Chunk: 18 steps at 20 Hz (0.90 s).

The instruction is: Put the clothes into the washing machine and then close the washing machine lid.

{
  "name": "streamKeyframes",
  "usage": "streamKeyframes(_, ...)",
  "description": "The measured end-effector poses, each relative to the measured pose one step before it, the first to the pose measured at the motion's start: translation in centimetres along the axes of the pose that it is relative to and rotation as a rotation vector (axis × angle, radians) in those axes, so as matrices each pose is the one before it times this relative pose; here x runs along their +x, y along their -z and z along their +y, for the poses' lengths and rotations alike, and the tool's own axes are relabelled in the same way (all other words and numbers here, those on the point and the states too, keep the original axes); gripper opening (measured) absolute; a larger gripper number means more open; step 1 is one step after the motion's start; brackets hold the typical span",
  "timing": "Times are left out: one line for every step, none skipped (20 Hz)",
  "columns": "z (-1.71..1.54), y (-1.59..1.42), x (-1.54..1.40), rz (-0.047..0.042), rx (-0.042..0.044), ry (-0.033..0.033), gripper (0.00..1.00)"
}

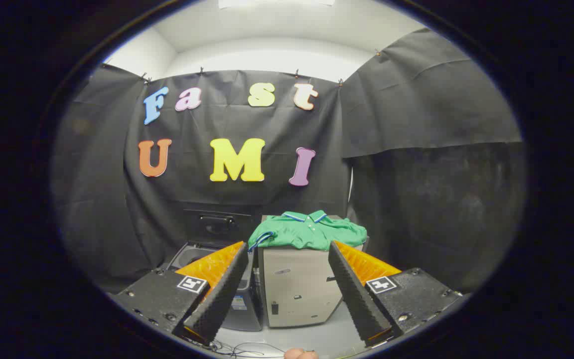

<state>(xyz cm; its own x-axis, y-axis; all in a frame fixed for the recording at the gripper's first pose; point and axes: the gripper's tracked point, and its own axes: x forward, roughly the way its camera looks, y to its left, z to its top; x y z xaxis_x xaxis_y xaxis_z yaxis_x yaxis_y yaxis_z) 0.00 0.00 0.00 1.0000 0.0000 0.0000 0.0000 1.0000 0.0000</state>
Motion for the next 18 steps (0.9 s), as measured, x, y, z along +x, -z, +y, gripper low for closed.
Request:
streamKeyframes(-0.031, 0.187, 0.037, 0.00417, -0.00026, 0.00089, 1.0)
streamKeyframes(0.001, 0.132, -0.018, 0.00347, 0.00145, 0.00041, 1.0)
streamKeyframes(-0.019, 0.215, -0.102, 0.00494, 0.00402, 0.00025, 1.0)
streamKeyframes(0.047, 0.023, -0.036, 0.00218, 0.00455, -0.00128, 1.0)
streamKeyframes(-0.003, -0.007, -0.141, 0.0001, 0.00346, 0.00043, 1.0)
streamKeyframes(0.012, -0.019, -0.016, -0.00029, 0.00119, -0.0001, 1.0)
streamKeyframes(0.04, 0.031, 0.07, -0.0017, -0.00017, 0.00047, 1.0)
streamKeyframes(0.054, -0.109, 0.094, -0.00438, -0.00158, -0.00079, 1.0)
streamKeyframes(-0.029, 0.05, 0.044, -0.00053, -0.00338, 0.00256, 1.0)
streamKeyframes(-0.103, 0.125, 0.06, 0.00363, 0.00054, 0.00243, 1.0)
streamKeyframes(0.142, 0.073, -0.079, 0.00108, 0.00427, -0.00156, 1.0)
streamKeyframes(0.076, 0.035, 0.011, 0.00063, 0.0046, 0.00013, 1.0)
streamKeyframes(-0.001, 0.06, 0.007, -0.00027, 0.00307, 0.00073, 1.0)
streamKeyframes(0.044, 0.022, 0.017, 0.0031, 0.00065, -0.00113, 1.0)
streamKeyframes(0.081, 0.183, 0.057, 0.00107, -0.00099, -0.00133, 1.0)
streamKeyframes(0.003, -0.017, 0.016, 0.00005, -0.0033, 0.00282, 1.0)
streamKeyframes(-0.115, -0.043, -0.023, -0.00183, -0.00218, 0.00582, 1.0)
streamKeyframes(-0.063, -0.021, 0.043, 0.00165, -0.00017, 0.00134, 1.0)
